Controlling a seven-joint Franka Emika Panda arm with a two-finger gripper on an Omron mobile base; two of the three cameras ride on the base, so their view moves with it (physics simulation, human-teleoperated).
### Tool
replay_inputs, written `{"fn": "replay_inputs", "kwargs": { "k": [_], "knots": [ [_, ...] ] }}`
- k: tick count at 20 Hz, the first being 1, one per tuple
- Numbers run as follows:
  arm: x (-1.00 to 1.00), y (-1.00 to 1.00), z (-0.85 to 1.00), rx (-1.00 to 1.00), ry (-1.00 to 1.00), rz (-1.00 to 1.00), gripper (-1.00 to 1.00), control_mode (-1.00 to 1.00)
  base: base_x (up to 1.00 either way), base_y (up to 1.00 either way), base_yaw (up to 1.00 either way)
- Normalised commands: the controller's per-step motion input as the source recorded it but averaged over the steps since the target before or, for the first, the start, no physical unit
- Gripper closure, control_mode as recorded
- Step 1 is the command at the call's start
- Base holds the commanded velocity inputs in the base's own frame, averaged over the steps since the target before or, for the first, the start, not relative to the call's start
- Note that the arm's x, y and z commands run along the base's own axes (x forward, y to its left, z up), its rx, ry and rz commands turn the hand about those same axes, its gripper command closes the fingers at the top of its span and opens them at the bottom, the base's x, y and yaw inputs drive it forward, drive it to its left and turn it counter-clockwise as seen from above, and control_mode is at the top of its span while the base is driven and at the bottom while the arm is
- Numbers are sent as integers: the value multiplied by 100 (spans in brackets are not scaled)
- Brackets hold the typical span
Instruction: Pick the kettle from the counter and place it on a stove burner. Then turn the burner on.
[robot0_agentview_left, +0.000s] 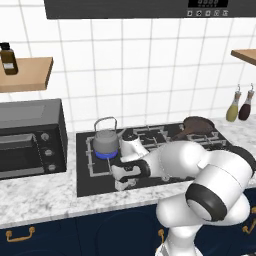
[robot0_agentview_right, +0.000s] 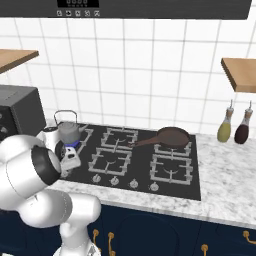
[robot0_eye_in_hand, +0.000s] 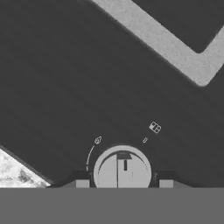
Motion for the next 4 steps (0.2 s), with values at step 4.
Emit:
{"fn": "replay_inputs", "kwargs": {
  "k": [4],
  "knots": [
    [-10, 0, -8, -8, 0, 29, 100, -100, 0, 0, 0]
  ]
}}
